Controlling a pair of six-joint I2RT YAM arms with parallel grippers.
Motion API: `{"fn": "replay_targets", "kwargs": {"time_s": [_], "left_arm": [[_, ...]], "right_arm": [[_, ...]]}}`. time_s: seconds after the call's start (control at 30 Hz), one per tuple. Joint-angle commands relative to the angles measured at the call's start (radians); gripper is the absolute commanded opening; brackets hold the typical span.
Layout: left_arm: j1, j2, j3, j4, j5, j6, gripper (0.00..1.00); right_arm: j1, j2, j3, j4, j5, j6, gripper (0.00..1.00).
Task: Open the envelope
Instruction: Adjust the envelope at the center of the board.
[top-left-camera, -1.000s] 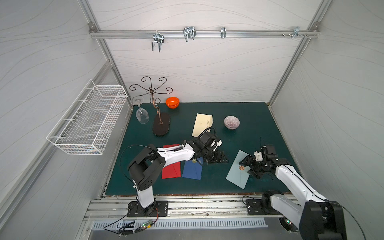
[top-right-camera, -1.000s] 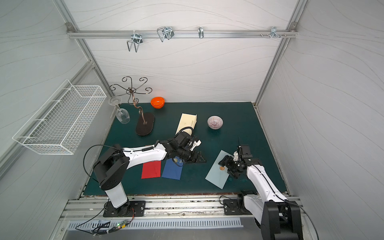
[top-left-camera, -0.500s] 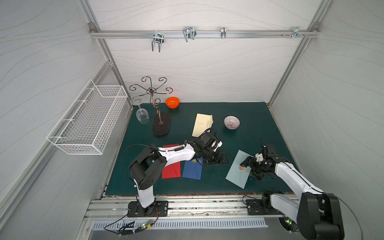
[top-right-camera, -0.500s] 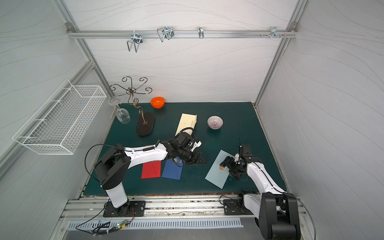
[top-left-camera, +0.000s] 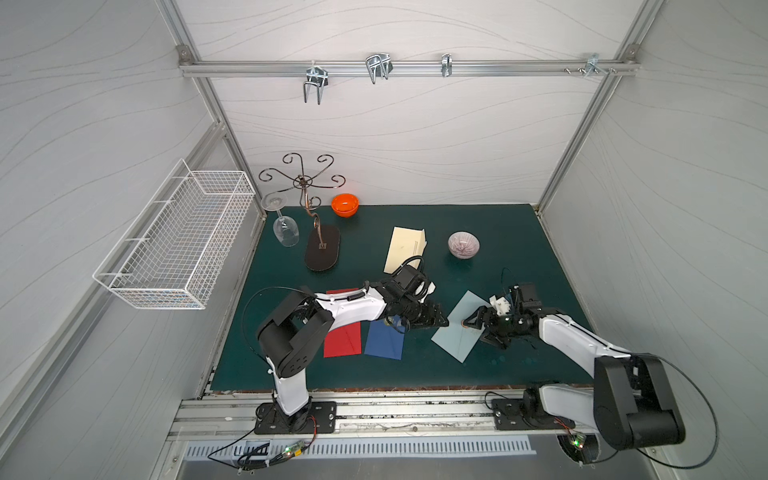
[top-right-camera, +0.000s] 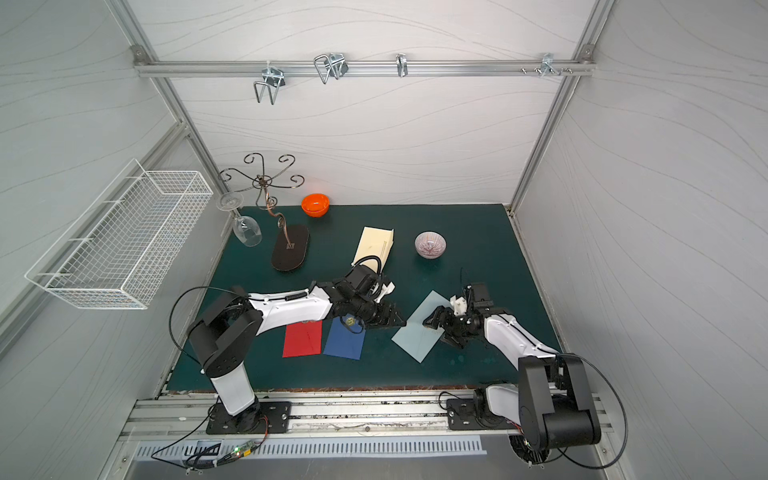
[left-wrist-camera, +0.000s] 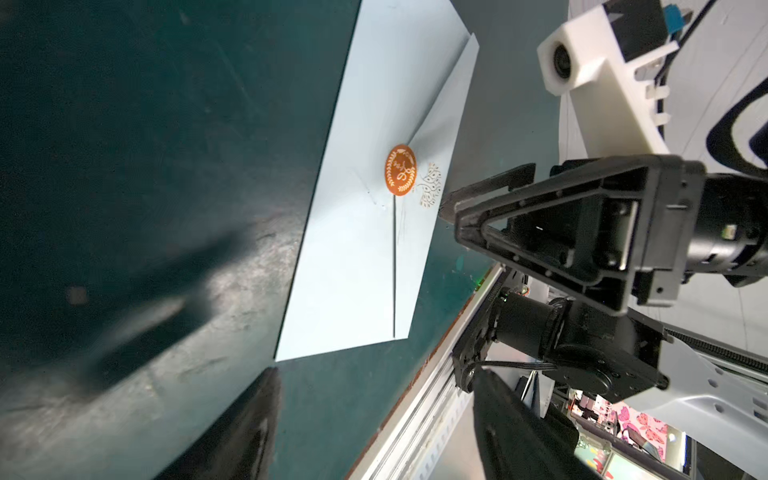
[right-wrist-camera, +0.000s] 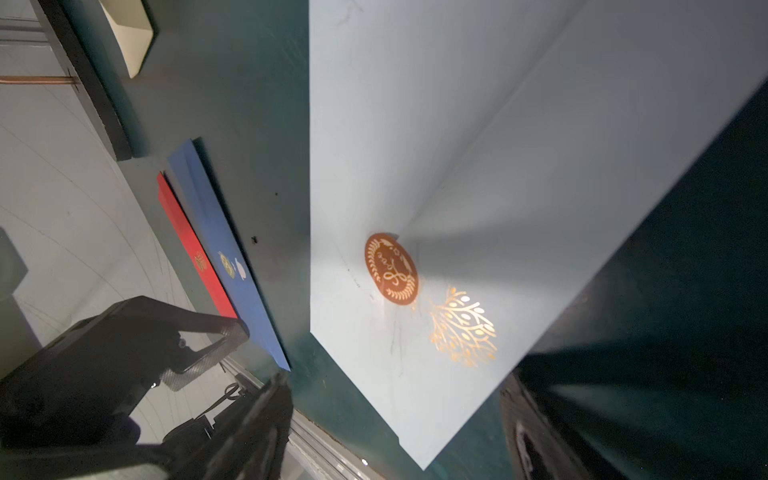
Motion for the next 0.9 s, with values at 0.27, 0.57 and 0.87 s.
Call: {"fn": "replay_targets", "kwargs": {"time_s": [0.27,0.57,0.87], "left_arm": [[0.009,0.098,0.123,0.039,0.096,0.046,0.65],[-0.012,0.170,0.187,0.028,0.145,0.052,0.60],[-0.022,0.205,0.184,0.036,0.148,0.048,0.61]], "right_arm": [[-0.109,-0.069,-0.110,0.104,0.001,0.094,0.77],[-0.121,-0.046,-0.146,0.169,-0.071,0.108,0.75],[-0.121,-0.043,-0.152,0.158,-0.050,0.108,0.75]]}}
